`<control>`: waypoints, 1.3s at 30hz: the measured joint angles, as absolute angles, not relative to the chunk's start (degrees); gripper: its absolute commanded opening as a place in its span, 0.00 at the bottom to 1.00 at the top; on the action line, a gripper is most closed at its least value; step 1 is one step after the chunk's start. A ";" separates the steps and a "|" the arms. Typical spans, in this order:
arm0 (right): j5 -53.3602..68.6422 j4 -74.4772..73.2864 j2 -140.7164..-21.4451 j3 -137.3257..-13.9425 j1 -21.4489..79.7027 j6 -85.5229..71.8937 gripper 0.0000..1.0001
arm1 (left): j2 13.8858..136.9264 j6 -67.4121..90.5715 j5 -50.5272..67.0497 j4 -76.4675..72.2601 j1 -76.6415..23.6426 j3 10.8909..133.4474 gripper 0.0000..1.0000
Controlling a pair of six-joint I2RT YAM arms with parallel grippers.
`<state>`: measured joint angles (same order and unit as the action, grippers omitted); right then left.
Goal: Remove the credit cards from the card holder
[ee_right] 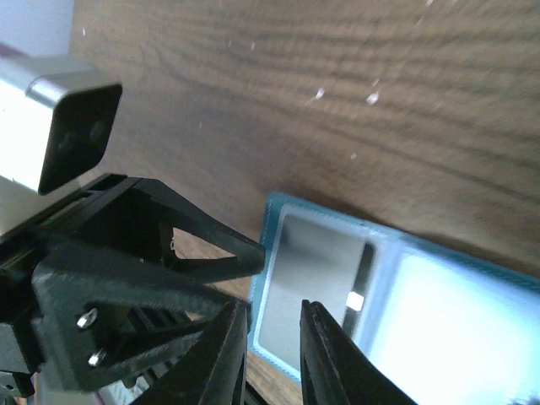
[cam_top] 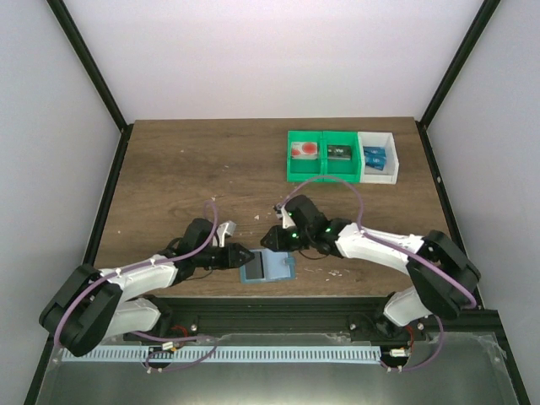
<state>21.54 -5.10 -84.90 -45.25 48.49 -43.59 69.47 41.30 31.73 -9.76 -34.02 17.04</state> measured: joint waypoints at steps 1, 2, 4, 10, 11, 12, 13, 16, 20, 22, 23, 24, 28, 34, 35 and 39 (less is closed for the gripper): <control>21.63 -4.25 -85.89 -45.25 49.06 -44.14 0.19 | 69.47 41.15 31.79 -9.87 -34.02 16.80 0.14; 21.69 -3.31 -87.07 -45.25 49.60 -44.71 0.18 | 69.47 41.15 31.77 -9.98 -34.02 16.71 0.08; 21.82 -2.42 -88.53 -45.25 50.11 -45.17 0.18 | 69.47 40.71 31.59 -10.26 -34.02 16.67 0.00; 21.56 -1.63 -89.84 -45.17 50.52 -45.93 0.18 | 70.59 40.25 31.35 -11.31 -34.02 16.27 0.00; 21.56 -1.63 -89.84 -45.17 50.59 -45.91 0.18 | 71.11 40.27 31.24 -11.55 -34.02 16.03 0.00; 21.56 -1.65 -89.86 -45.12 50.65 -45.91 0.18 | 71.66 40.27 31.11 -11.55 -34.02 15.92 0.00; 21.56 -1.63 -89.89 -45.06 50.74 -45.89 0.18 | 72.36 40.29 31.05 -11.60 -34.02 15.84 0.00; 21.61 -1.65 -90.19 -44.75 51.03 -45.89 0.18 | 74.63 40.27 30.79 -11.62 -34.02 15.84 0.00; 21.61 -1.65 -90.48 -43.83 51.55 -45.93 0.18 | 75.09 40.23 30.09 -11.42 -34.02 15.86 0.00; 21.67 -1.54 -90.72 -43.31 51.81 -45.93 0.18 | 74.85 40.21 29.78 -11.16 -34.02 15.86 0.00; 21.67 -1.61 -90.94 -43.07 51.94 -45.95 0.18 | 74.59 40.21 29.58 -10.83 -34.02 15.86 0.00; 21.63 -1.67 -91.22 -42.89 52.05 -45.98 0.18 | 74.26 40.21 29.39 -10.52 -34.02 15.86 0.00; 21.28 -1.74 -91.46 -41.87 52.40 -46.13 0.19 | 72.55 40.21 28.56 -9.30 -34.02 15.86 0.00; 21.12 -1.56 -92.40 -41.39 52.51 -46.19 0.20 | 72.14 40.05 28.58 -8.99 -34.02 15.84 0.00; 21.04 -1.58 -92.82 -41.39 52.51 -46.19 0.20 | 72.58 40.03 28.60 -9.19 -34.02 15.84 0.00; 20.97 -0.73 -94.15 -41.39 52.73 -46.39 0.22 | 74.61 40.03 28.80 -10.07 -34.02 15.62 0.00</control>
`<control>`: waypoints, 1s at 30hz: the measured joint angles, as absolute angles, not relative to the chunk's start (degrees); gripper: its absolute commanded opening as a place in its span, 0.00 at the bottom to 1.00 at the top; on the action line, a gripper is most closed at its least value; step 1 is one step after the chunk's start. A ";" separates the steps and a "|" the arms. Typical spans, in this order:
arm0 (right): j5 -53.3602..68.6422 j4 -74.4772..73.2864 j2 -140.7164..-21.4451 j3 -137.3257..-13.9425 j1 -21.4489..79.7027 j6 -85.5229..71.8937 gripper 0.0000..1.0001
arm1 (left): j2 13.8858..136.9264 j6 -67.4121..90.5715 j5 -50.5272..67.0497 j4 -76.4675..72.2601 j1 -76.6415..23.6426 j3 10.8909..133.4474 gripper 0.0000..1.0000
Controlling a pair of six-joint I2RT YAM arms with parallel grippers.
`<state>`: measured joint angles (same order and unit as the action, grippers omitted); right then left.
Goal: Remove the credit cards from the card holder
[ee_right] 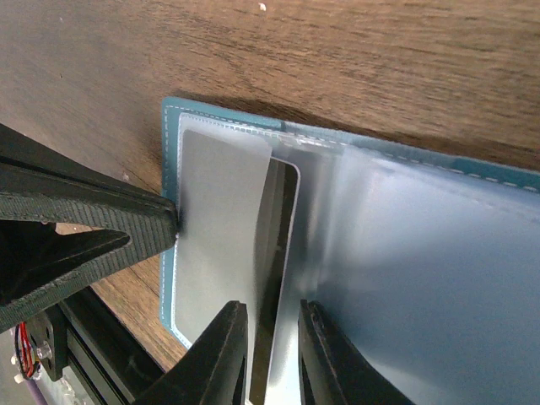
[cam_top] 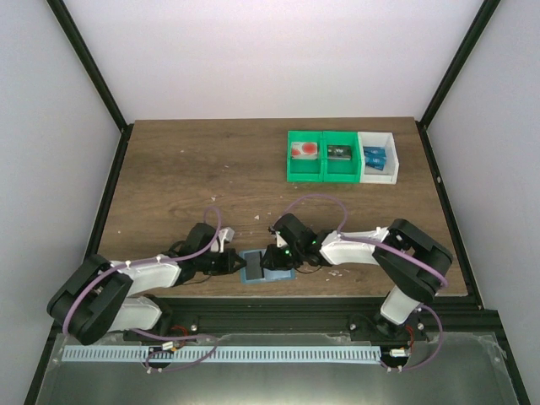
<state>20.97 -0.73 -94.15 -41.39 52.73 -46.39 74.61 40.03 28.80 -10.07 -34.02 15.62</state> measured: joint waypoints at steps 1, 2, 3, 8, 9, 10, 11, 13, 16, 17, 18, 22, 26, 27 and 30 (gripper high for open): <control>20.91 -0.51 -94.24 -41.39 52.82 -46.41 0.22 | 74.76 40.03 28.82 -10.37 -34.02 15.62 0.00; 20.82 -0.36 -94.28 -41.41 52.88 -46.57 0.23 | 74.89 40.01 28.82 -10.59 -34.02 15.62 0.00; 20.75 -0.21 -94.32 -41.41 52.99 -46.59 0.23 | 74.96 40.01 28.82 -10.68 -34.02 15.62 0.00; 20.80 1.28 -95.09 -41.39 53.25 -47.31 0.17 | 75.55 39.97 28.82 -11.35 -34.02 15.62 0.00; 20.78 1.63 -95.09 -41.30 53.25 -47.44 0.14 | 75.61 39.97 28.82 -11.49 -34.00 15.62 0.00; 20.75 2.07 -95.09 -41.08 53.25 -47.62 0.10 | 75.68 39.97 28.82 -11.55 -34.02 15.62 0.00; 20.64 2.44 -95.09 -40.82 53.25 -47.92 0.07 | 75.79 39.94 28.84 -11.73 -34.00 15.59 0.00; 20.43 3.16 -95.09 -40.18 53.23 -48.31 0.01 | 75.85 39.86 28.95 -12.05 -34.00 15.46 0.00; 20.56 4.25 -94.65 -39.57 53.10 -49.21 0.01 | 75.85 39.81 28.93 -12.49 -33.91 15.22 0.00; 20.62 4.69 -94.28 -39.33 53.08 -49.34 0.01 | 75.85 39.81 28.88 -12.58 -33.87 15.18 0.02; 20.73 5.06 -94.06 -39.11 53.08 -49.43 0.01 | 75.85 39.81 28.80 -12.80 -33.87 15.07 0.02; 21.39 8.05 -93.56 -37.21 53.08 -49.89 0.00 | 75.92 39.79 28.60 -13.52 -33.85 14.76 0.03; 21.80 10.33 -93.19 -36.03 53.08 -50.30 0.01 | 76.31 39.79 28.64 -14.02 -33.85 14.76 0.02; 21.89 10.70 -93.12 -35.79 53.06 -50.41 0.01 | 76.42 39.77 28.67 -14.13 -33.82 14.74 0.02; 21.91 11.55 -92.82 -35.16 53.06 -50.61 0.00 | 76.86 39.57 28.80 -14.74 -33.82 14.74 0.02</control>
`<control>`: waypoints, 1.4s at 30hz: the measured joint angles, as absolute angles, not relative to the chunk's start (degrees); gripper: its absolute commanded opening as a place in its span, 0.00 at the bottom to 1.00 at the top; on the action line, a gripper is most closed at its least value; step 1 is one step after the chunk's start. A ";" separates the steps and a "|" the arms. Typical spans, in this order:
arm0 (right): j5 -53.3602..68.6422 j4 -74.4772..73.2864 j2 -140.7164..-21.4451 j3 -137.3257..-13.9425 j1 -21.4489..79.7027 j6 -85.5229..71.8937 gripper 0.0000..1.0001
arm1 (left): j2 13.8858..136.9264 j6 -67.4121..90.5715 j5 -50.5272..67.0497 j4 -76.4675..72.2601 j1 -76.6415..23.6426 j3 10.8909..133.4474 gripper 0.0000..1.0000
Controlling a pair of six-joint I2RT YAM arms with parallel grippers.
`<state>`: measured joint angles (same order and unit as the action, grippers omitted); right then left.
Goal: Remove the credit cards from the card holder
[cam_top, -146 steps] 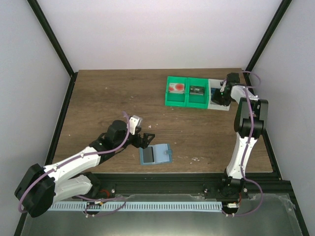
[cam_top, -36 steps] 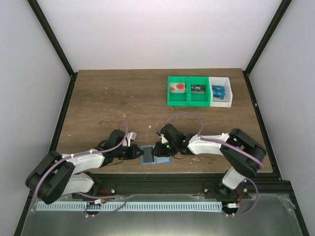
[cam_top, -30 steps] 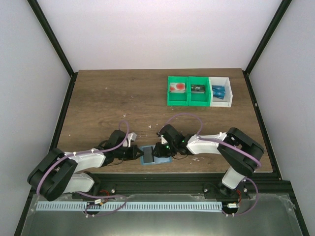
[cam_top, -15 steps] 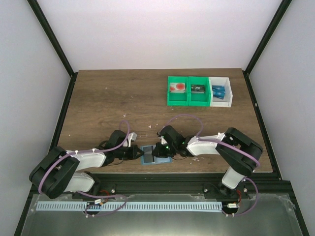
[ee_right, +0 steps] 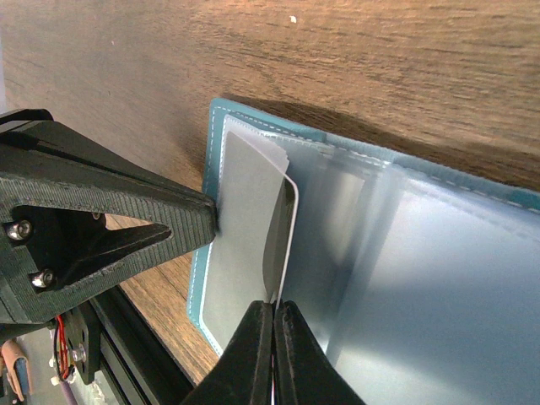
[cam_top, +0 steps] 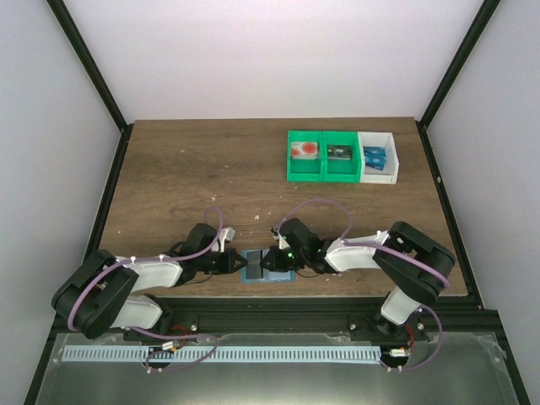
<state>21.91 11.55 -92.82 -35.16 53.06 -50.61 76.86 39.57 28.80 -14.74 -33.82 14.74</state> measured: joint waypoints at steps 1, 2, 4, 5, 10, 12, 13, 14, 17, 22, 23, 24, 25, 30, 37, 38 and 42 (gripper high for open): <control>21.91 11.86 -92.71 -34.96 53.06 -50.68 0.01 | 76.99 39.51 28.80 -14.92 -33.82 14.74 0.02; 21.91 12.14 -92.58 -34.72 53.06 -50.70 0.00 | 77.10 39.35 28.84 -15.11 -33.82 14.74 0.02; 21.91 12.36 -92.33 -34.54 53.06 -50.70 0.00 | 77.23 39.11 28.86 -15.38 -33.82 14.72 0.02; 21.89 12.56 -92.16 -34.37 53.06 -50.68 0.00 | 77.28 38.98 28.86 -15.46 -33.82 14.70 0.01; 21.96 13.56 -91.22 -33.08 52.95 -50.70 0.01 | 77.73 38.74 28.84 -16.45 -33.91 14.55 0.00; 22.11 13.89 -90.87 -32.58 52.77 -50.72 0.01 | 77.87 38.72 28.84 -16.78 -34.02 14.52 0.00; 22.22 13.91 -90.80 -32.49 52.69 -50.72 0.01 | 77.91 38.74 28.84 -16.91 -34.02 14.50 0.00; 22.35 14.02 -90.78 -32.40 52.62 -50.87 0.01 | 77.95 38.72 28.84 -16.97 -34.02 14.50 0.00; 22.55 14.41 -90.78 -32.27 52.56 -50.94 0.01 | 78.04 38.72 28.86 -17.12 -34.02 14.50 0.00; 22.98 14.61 -90.80 -32.08 51.81 -50.94 0.01 | 78.17 38.70 28.88 -17.34 -34.02 14.50 0.00; 23.05 14.63 -90.78 -31.90 51.53 -50.92 0.01 | 78.28 38.68 28.86 -17.47 -34.02 14.50 0.00; 23.20 14.63 -90.61 -31.55 51.11 -50.89 0.01 | 78.39 38.68 28.93 -17.61 -34.04 14.50 0.00; 23.31 14.59 -90.13 -31.05 50.63 -50.89 0.01 | 78.43 38.65 28.93 -17.74 -34.04 14.50 0.00; 22.87 11.18 -84.38 -28.42 48.56 -50.41 0.01 | 78.61 38.57 28.95 -18.04 -34.04 14.50 0.00; 21.23 5.19 -79.07 -28.21 47.79 -49.78 0.01 | 78.13 38.59 28.58 -17.50 -34.11 14.59 0.06; 20.84 4.27 -78.28 -28.14 47.75 -49.78 0.01 | 77.82 38.61 28.34 -16.91 -34.11 14.79 0.07; 19.66 1.19 -75.50 -28.14 47.68 -50.48 0.01 | 75.33 37.98 26.85 -12.49 -34.04 16.38 0.09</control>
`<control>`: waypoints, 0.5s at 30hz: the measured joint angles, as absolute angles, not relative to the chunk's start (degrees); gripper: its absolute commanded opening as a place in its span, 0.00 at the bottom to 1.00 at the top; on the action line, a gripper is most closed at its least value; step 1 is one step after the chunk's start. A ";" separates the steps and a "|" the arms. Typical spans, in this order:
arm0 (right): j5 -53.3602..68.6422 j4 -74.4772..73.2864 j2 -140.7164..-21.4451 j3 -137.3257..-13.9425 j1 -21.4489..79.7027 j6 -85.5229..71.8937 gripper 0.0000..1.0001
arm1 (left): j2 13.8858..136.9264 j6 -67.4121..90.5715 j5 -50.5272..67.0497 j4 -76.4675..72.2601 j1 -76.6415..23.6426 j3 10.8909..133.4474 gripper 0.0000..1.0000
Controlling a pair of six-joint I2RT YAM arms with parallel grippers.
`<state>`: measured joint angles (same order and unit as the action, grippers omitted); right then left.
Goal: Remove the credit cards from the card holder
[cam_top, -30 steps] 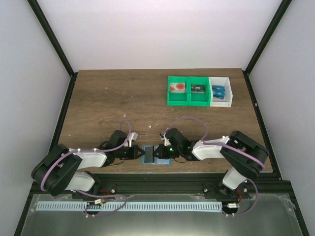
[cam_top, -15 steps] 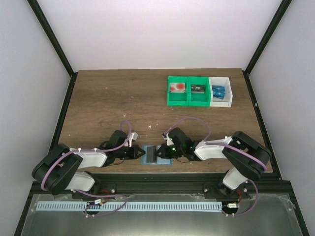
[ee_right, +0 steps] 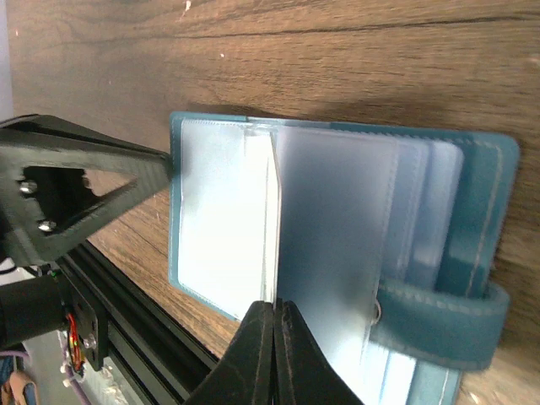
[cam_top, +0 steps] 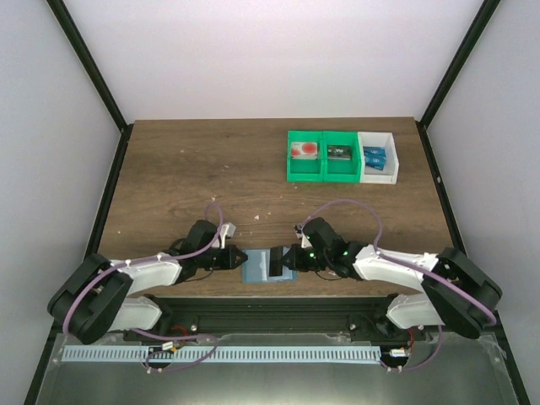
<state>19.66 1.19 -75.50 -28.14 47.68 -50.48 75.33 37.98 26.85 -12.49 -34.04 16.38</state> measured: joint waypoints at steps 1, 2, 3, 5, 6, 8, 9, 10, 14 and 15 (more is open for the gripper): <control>19.09 -0.01 -74.35 -28.14 47.68 -51.33 0.01 | 74.37 37.56 26.37 -11.03 -34.04 17.23 0.11; 18.74 -0.99 -73.41 -28.18 47.68 -52.18 0.00 | 73.19 37.21 25.87 -9.61 -34.04 18.28 0.13; 18.37 -2.22 -72.20 -28.25 47.64 -53.56 0.00 | 71.70 36.77 25.36 -8.36 -34.04 19.51 0.14; 18.09 -3.73 -70.41 -28.47 47.53 -55.88 0.00 | 68.23 35.59 24.43 -6.94 -34.04 22.17 0.16; 17.98 -4.51 -69.21 -28.62 47.40 -57.56 0.01 | 66.46 34.74 24.10 -6.66 -34.04 23.35 0.17; 17.89 -5.69 -67.26 -29.15 47.24 -60.53 0.00 | 63.13 32.86 23.55 -6.39 -34.06 25.34 0.18; 17.85 -6.37 -66.37 -29.71 47.18 -62.50 0.01 | 61.34 31.66 23.29 -6.26 -34.09 26.13 0.20; 17.74 -7.18 -65.71 -30.52 47.07 -64.64 0.01 | 59.51 30.06 23.11 -6.28 -34.20 26.74 0.21; 19.55 -9.61 -65.17 -34.24 45.56 -74.59 0.00 | 51.18 20.18 22.79 -6.87 -36.99 27.09 0.25; 20.38 -9.32 -65.12 -34.54 45.08 -77.03 0.00 | 49.06 17.50 22.90 -7.22 -38.13 26.89 0.26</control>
